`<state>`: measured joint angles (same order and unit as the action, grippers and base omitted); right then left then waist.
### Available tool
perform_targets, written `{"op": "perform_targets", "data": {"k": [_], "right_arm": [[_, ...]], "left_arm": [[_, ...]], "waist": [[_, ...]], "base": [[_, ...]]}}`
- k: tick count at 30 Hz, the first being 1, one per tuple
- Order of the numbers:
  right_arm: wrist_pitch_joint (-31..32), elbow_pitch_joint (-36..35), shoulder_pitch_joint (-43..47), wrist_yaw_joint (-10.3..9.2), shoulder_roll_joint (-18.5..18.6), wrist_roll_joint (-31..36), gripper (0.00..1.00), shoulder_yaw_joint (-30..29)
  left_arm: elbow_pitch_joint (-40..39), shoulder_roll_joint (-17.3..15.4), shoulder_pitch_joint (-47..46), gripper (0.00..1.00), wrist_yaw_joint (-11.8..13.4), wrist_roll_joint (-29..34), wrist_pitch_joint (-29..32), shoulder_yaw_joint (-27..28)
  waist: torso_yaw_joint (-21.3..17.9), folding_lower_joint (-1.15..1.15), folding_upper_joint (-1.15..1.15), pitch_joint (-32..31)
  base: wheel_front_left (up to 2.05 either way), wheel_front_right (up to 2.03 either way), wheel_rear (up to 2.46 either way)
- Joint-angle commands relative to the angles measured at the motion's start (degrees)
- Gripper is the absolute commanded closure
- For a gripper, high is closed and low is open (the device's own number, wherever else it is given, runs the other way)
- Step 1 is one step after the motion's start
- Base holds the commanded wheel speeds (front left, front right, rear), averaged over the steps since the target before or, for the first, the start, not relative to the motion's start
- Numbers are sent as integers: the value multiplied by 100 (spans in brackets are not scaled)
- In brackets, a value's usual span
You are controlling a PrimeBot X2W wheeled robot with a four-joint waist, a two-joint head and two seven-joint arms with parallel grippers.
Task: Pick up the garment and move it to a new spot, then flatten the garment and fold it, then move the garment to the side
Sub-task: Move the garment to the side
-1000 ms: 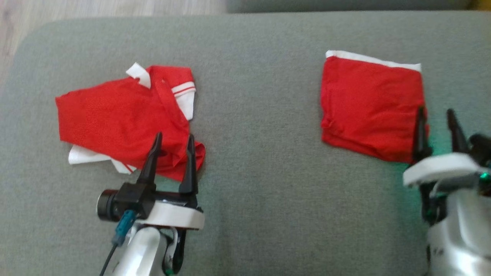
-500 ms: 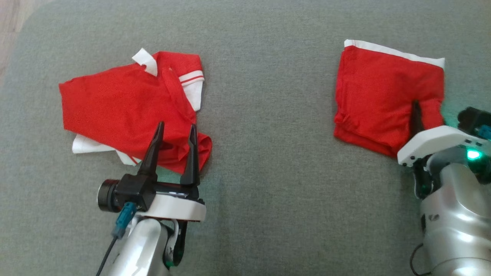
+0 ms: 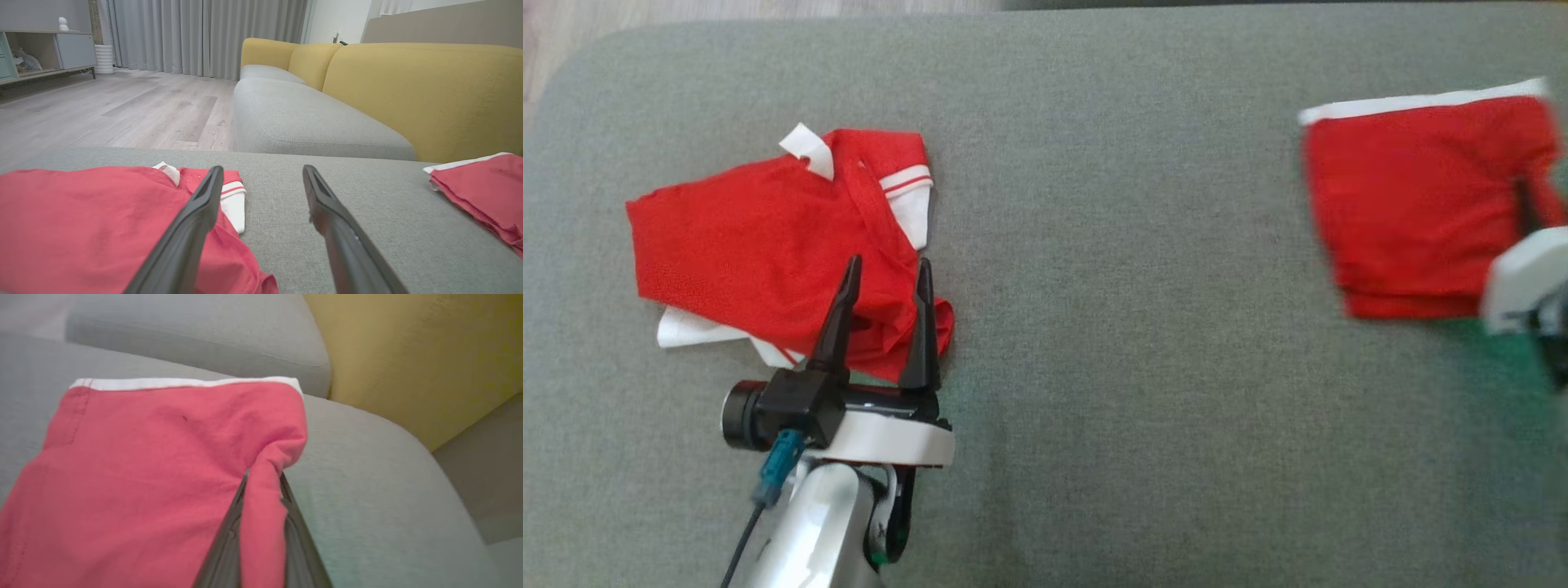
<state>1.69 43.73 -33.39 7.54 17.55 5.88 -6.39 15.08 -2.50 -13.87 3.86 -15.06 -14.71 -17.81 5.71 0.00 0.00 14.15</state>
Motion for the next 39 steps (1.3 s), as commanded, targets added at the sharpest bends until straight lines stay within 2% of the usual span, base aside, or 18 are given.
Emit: {"op": "perform_targets", "data": {"k": [1,6,11,17,24,25,34,39], "right_arm": [[85,-239,13,-5,332,-44,100,209],[363,-257,165,-5,1437,-95,100,436],[532,-252,262,-5,2122,94,100,282],[625,-195,272,-5,2354,264,100,-2],[666,-192,222,-5,2284,415,100,-365],[698,-227,187,-5,2202,486,0,-505],[470,-743,233,-5,1467,882,0,-1032],[49,-1413,199,-5,794,730,0,-1137]], "left_arm": [[-211,-38,-137,0,11,28,-29,232],[-253,-38,-206,0,-14,52,-29,276],[-262,-38,-276,0,-33,61,-29,299],[-287,-38,-318,0,-22,44,-29,298],[-302,-38,-340,0,-11,44,-29,294],[-290,-38,-343,0,-7,51,-29,300],[-238,-38,-267,0,-12,42,-29,317],[-245,-38,-178,0,-7,38,-29,325]], "waist": [[21,0,0,64],[124,0,0,254],[246,0,0,395],[344,0,0,494],[352,0,0,548],[330,0,0,532],[124,0,0,78],[13,0,0,-329]], "base": [[0,0,0],[0,0,0],[0,0,0],[0,0,0],[0,0,0],[0,0,0],[0,0,0],[0,0,0]]}}
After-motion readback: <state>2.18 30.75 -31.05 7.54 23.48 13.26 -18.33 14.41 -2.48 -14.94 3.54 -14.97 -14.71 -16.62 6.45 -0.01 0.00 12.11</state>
